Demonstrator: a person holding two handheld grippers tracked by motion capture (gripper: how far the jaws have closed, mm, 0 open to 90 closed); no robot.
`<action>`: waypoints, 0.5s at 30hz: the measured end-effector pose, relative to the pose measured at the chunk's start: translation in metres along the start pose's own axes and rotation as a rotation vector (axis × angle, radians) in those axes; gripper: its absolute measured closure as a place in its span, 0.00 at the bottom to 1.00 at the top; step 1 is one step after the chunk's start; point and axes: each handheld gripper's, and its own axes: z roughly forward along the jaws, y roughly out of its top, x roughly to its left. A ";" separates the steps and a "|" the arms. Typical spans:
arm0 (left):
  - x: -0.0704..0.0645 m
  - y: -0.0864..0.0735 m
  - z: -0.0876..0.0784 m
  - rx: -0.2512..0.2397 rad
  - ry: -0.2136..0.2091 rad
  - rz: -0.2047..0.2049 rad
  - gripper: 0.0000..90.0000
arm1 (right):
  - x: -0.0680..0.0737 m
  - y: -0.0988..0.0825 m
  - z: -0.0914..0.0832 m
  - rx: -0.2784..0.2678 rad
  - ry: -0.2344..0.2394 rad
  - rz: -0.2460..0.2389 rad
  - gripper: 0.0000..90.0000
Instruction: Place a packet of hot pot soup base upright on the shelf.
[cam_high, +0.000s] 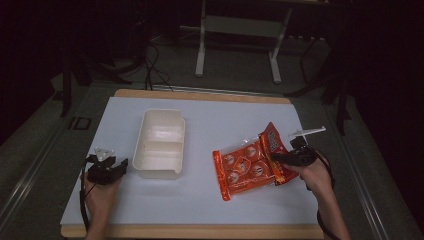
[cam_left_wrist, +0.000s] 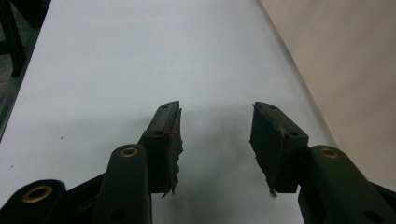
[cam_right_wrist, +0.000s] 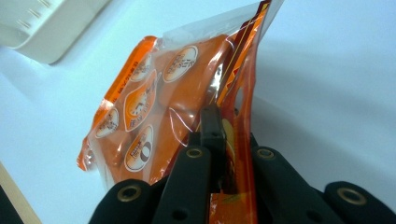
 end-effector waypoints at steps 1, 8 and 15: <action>0.000 0.000 0.000 -0.002 0.000 -0.002 0.59 | 0.002 0.002 -0.001 -0.007 0.005 -0.003 1.00; 0.000 0.000 0.000 -0.004 -0.001 -0.003 0.59 | 0.007 0.009 -0.002 -0.010 0.011 -0.018 1.00; 0.001 0.000 -0.001 -0.005 0.004 -0.006 0.59 | 0.014 0.019 -0.002 -0.021 0.027 -0.032 1.00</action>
